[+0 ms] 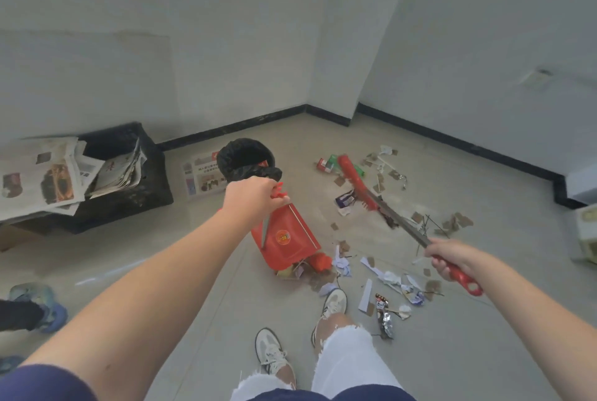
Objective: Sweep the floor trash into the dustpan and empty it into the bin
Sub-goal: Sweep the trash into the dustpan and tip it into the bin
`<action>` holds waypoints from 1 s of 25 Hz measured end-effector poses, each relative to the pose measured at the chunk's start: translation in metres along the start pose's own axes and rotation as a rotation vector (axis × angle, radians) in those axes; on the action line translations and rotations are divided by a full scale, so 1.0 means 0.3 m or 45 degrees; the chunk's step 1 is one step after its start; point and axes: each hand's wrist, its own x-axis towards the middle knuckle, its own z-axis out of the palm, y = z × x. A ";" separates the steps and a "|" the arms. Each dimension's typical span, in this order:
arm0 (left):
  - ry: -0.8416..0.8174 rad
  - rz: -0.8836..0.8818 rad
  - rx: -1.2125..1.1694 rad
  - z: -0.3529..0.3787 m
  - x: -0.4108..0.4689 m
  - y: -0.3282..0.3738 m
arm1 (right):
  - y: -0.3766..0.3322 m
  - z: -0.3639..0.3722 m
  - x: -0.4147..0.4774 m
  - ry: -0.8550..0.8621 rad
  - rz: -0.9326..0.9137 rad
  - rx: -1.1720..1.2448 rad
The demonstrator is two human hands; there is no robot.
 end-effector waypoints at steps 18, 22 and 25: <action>-0.163 0.043 0.154 0.191 0.868 0.518 | -0.654 -0.668 0.775 0.249 0.192 0.053; -0.133 -0.050 0.122 0.252 0.946 0.541 | -0.797 -0.694 1.001 0.217 0.196 0.053; 0.081 -0.015 0.125 0.299 0.963 0.473 | -0.895 -0.677 1.134 0.186 0.162 0.154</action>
